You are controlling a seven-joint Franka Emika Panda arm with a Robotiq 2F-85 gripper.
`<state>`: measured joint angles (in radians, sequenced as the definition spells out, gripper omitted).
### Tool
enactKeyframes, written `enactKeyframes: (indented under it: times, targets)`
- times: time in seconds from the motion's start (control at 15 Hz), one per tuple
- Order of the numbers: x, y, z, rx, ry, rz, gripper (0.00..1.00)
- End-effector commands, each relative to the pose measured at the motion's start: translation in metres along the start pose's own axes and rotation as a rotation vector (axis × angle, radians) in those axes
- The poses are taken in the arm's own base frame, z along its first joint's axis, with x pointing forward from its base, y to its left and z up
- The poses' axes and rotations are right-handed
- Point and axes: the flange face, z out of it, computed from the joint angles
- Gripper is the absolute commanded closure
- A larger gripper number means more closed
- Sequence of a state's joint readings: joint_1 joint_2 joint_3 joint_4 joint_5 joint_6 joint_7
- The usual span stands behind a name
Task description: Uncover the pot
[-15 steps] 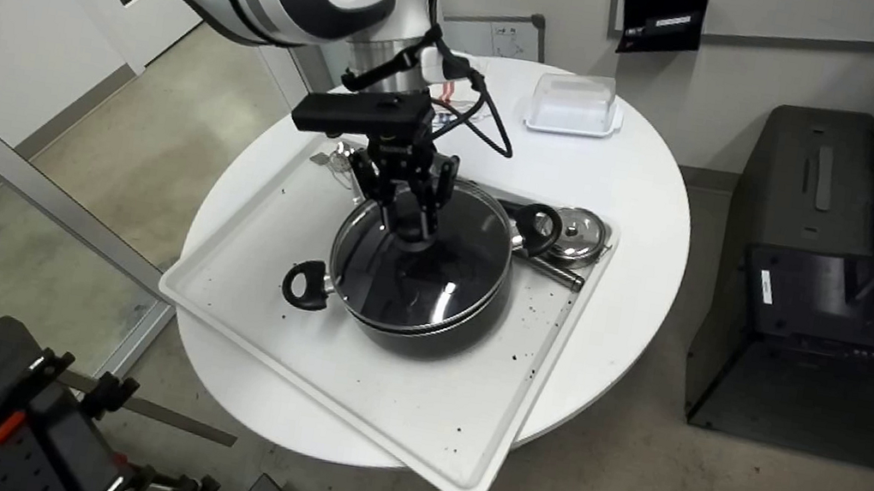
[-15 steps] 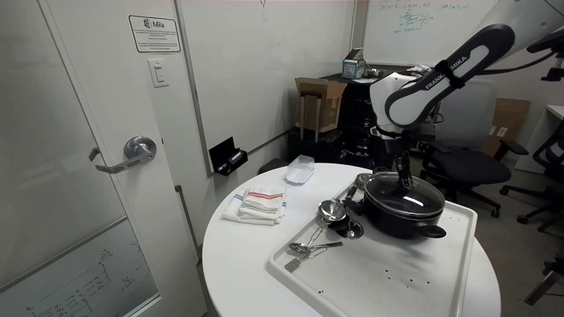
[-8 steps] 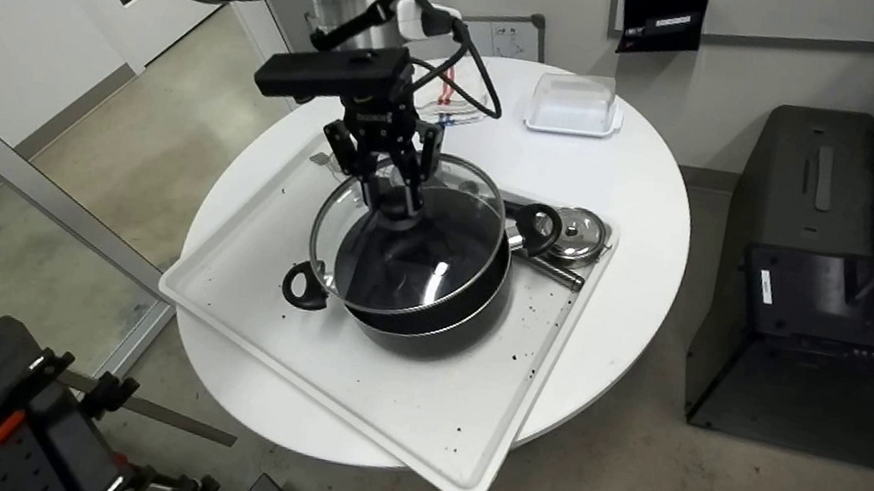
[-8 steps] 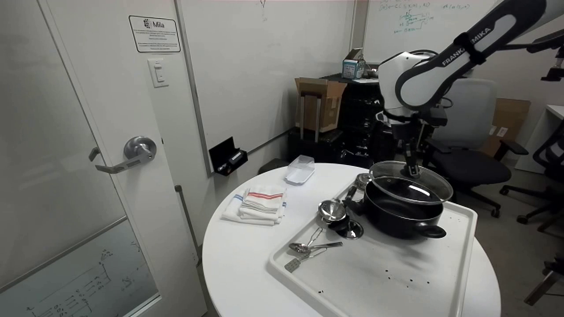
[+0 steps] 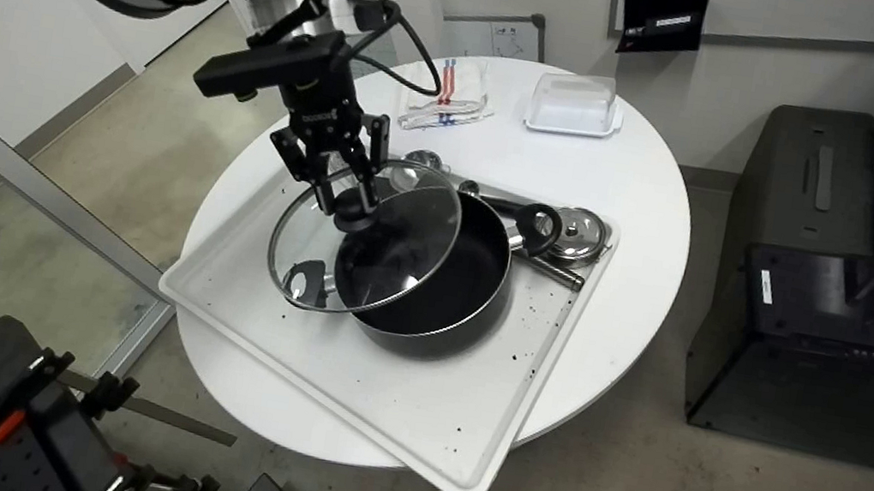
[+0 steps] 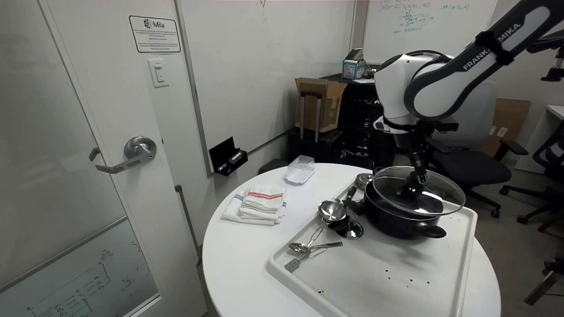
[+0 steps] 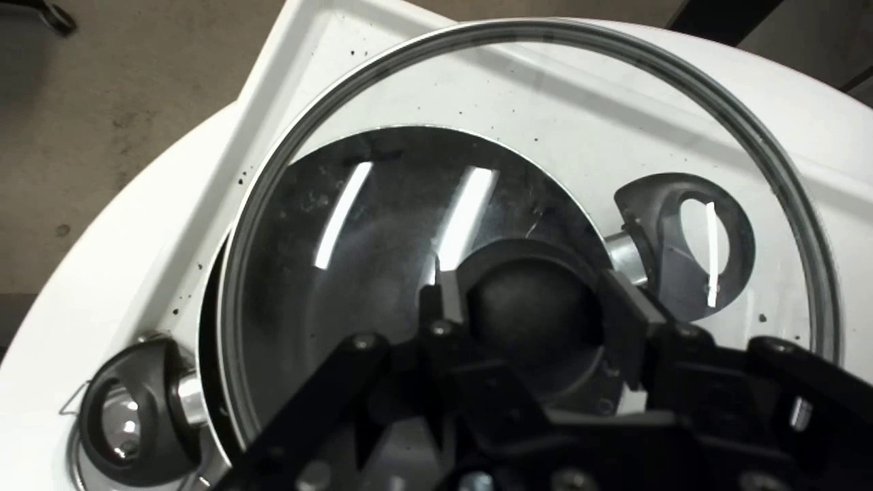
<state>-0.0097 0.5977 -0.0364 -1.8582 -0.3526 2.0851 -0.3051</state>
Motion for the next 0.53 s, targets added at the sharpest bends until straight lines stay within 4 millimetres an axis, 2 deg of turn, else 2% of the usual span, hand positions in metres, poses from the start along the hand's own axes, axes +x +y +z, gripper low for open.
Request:
enactKeyframes:
  times: [0.0, 0.47]
  targets:
    - [-0.002, -0.052, -0.011, -0.104, -0.008, -0.078, 0.75]
    - [0.020, -0.160, -0.003, -0.245, -0.001, -0.225, 0.75]
